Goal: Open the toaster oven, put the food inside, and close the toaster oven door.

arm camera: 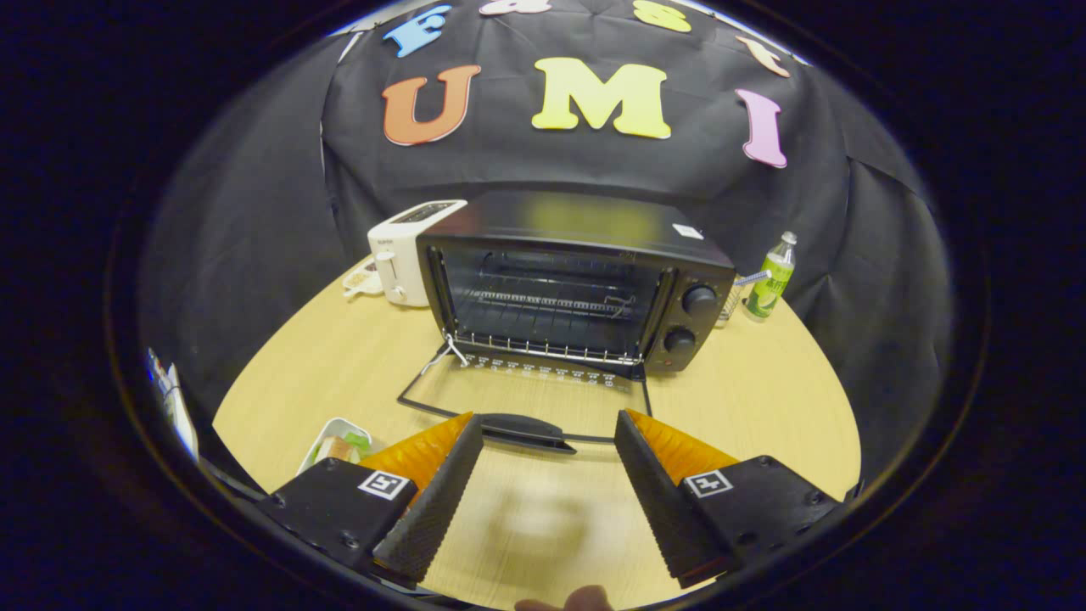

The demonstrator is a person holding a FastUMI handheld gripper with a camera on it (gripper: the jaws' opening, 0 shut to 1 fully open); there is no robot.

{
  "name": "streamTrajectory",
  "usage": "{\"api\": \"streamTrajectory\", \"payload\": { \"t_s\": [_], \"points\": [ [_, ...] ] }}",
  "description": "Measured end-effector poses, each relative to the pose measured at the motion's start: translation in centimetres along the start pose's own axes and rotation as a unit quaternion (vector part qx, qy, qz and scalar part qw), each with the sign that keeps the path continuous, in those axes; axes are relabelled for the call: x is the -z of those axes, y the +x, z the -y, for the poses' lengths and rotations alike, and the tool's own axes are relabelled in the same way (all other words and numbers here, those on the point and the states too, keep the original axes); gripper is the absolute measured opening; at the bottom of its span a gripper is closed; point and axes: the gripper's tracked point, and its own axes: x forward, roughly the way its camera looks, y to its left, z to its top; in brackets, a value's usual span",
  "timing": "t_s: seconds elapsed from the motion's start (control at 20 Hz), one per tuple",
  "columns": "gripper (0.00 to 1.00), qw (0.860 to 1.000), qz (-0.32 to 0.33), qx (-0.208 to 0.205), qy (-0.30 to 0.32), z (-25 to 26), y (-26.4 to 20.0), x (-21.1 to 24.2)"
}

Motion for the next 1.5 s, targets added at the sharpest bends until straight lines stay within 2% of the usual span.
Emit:
{"api": "streamTrajectory", "payload": {
  "t_s": [0.15, 0.3, 0.45, 0.55, 0.7, 0.8, 0.95, 1.15, 1.25, 1.4, 1.5],
  "points": [
    [1.00, 0.996, -0.051, -0.073, 0.025, -2.7, -2.9, 1.2],
    [1.00, 0.978, -0.121, -0.154, 0.072, -6.0, -5.8, 2.7],
    [1.00, 0.944, -0.179, -0.231, 0.154, -9.4, -7.2, 3.3],
    [1.00, 0.917, -0.211, -0.262, 0.212, -11.3, -7.0, 3.4],
    [1.00, 0.883, -0.262, -0.274, 0.276, -13.1, -5.8, 4.5],
    [1.00, 0.875, -0.289, -0.275, 0.276, -13.9, -4.3, 5.9],
    [0.95, 0.867, -0.319, -0.278, 0.262, -15.1, -2.5, 7.9],
    [0.80, 0.861, -0.337, -0.289, 0.247, -16.3, -1.1, 8.8],
    [0.69, 0.859, -0.345, -0.290, 0.245, -16.6, -0.6, 9.1],
    [0.45, 0.853, -0.352, -0.295, 0.248, -16.9, -0.5, 9.0],
    [0.40, 0.853, -0.350, -0.295, 0.250, -16.8, -0.6, 8.6]
  ]
}}
